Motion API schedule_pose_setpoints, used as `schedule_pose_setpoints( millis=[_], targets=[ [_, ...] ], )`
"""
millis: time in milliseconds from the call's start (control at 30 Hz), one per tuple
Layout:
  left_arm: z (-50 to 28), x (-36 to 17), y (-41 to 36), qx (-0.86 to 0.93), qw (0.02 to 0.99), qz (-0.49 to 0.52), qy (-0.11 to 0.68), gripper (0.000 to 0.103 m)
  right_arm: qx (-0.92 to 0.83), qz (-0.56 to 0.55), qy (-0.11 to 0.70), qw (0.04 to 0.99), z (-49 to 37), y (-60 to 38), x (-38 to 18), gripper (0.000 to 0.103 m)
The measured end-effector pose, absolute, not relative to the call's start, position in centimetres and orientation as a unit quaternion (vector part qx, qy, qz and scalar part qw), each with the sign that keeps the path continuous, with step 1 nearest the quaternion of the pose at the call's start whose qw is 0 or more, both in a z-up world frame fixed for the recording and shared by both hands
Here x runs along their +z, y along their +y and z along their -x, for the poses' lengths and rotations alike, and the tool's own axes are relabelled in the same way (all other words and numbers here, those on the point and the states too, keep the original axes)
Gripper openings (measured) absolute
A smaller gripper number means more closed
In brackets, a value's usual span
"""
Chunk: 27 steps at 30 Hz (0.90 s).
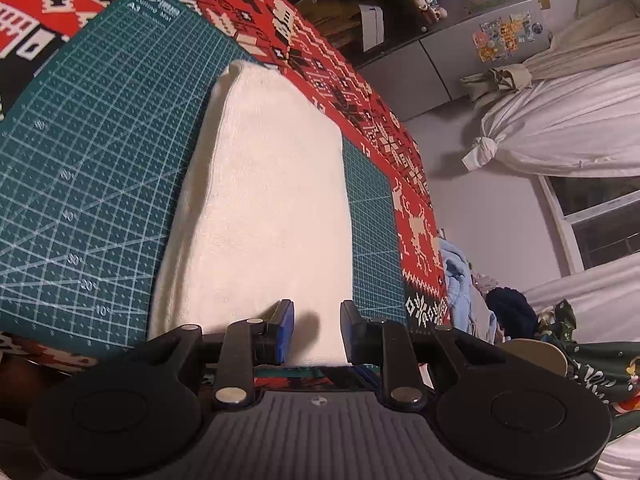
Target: Fold clothes
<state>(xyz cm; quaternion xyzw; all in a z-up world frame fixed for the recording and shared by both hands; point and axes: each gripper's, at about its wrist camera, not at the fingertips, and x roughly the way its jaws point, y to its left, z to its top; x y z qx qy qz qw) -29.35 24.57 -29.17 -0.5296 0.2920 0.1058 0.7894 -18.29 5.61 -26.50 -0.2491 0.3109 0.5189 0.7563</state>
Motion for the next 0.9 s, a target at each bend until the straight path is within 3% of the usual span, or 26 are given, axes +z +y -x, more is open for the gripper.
schedule_pose_setpoints(
  millis=[300, 900],
  targets=[
    [29.0, -29.6, 24.0, 0.091, 0.788, 0.531, 0.298, 0.023, 0.542, 0.245, 0.331, 0.733, 19.1, 4.6, -26.1, 0.000],
    [28.2, -29.3, 23.6, 0.079, 0.791, 0.523, 0.307, 0.023, 0.522, 0.194, 0.374, 0.742, 12.9, 6.5, -25.6, 0.003]
  ],
)
